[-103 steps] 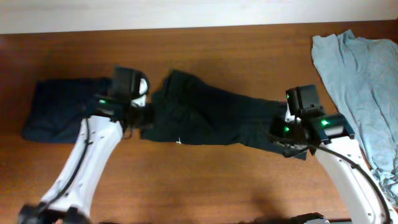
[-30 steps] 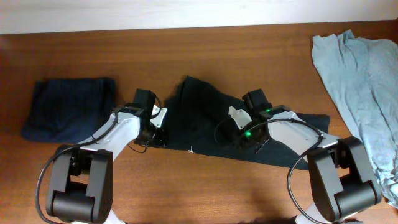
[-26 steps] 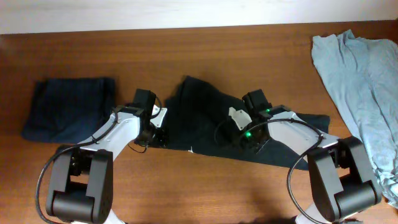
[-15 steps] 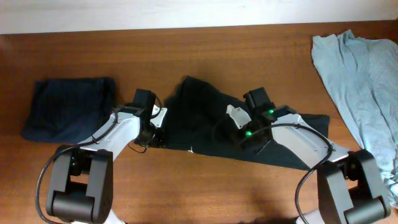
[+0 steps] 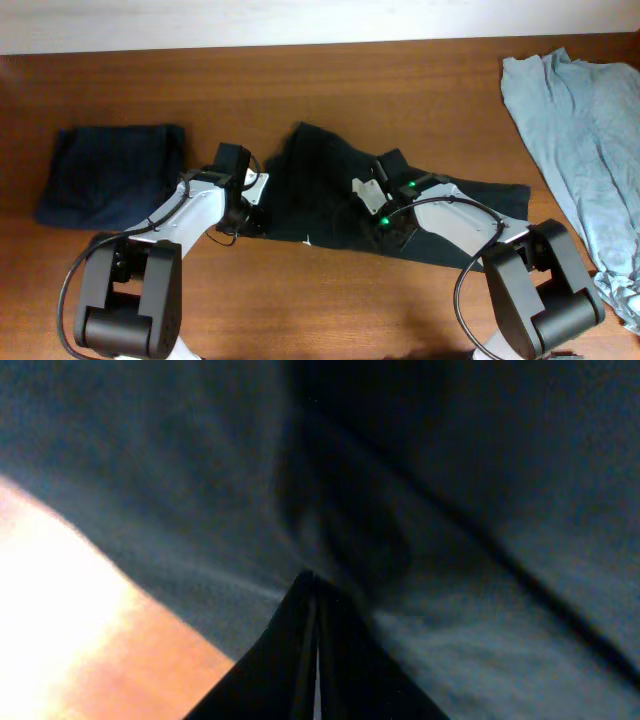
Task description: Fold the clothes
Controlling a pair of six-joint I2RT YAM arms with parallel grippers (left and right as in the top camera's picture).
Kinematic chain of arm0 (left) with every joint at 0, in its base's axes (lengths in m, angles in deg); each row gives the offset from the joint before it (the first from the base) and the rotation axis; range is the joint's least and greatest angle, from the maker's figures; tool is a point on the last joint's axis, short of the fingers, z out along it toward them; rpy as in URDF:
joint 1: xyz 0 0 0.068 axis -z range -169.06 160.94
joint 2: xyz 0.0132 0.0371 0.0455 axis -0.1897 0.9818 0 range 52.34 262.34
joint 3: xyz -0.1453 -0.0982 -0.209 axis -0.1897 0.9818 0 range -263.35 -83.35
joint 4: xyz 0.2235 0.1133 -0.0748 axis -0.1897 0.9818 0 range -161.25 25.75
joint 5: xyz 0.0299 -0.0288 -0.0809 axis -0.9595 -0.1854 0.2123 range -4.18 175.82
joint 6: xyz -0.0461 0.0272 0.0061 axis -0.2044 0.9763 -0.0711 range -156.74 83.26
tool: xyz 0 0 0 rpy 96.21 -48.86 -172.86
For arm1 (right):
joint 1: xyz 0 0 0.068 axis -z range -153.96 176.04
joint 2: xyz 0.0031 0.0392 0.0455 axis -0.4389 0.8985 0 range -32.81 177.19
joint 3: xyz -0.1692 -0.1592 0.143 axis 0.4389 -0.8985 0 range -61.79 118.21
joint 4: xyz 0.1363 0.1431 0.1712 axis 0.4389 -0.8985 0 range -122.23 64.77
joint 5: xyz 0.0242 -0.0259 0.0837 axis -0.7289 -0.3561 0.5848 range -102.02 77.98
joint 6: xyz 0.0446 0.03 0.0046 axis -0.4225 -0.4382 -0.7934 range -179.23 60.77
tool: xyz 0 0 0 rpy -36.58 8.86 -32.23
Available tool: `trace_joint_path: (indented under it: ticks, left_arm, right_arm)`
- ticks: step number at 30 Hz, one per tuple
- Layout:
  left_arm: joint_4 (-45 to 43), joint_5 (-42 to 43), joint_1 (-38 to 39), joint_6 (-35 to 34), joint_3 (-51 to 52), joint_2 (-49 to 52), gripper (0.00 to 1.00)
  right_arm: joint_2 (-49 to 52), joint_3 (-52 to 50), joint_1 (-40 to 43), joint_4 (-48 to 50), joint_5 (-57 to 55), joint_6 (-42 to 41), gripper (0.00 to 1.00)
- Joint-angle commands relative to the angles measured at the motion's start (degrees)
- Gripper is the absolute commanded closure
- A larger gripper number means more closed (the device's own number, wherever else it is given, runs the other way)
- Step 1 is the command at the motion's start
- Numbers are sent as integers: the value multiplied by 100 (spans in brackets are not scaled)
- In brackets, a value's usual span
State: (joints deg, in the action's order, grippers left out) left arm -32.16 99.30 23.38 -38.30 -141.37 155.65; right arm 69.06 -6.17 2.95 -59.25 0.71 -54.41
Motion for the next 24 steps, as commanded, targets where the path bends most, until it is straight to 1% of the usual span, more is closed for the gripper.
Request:
trace_joint_path:
  ticks: [1, 10, 17, 19, 22, 23, 24]
  left_arm:
    - [-92, -584, -48, -57, 57, 245, 85]
    - [-92, -584, -48, -55, 57, 245, 85]
    - [-94, -586, -48, -55, 57, 245, 85]
    - [-92, -586, -48, -55, 57, 245, 85]
    - [-92, -586, -48, -52, 57, 245, 85]
    - [-94, -586, -48, -52, 57, 245, 85]
    - [-94, -588, -50, -52, 57, 245, 85]
  right_arm:
    - [50, 122, 74, 59, -1270, -428, 96]
    - [35, 546, 525, 17, -1344, -575, 96]
    - [35, 573, 977, 85, -1335, -579, 96]
    - [7, 669, 1060, -166, -1106, -577, 96]
    - [-111, 879, 1069, -793, -699, -575, 96]
    - [-160, 973, 1069, -1082, -533, -575, 94]
    - [-210, 1047, 1069, -1355, -334, -577, 90]
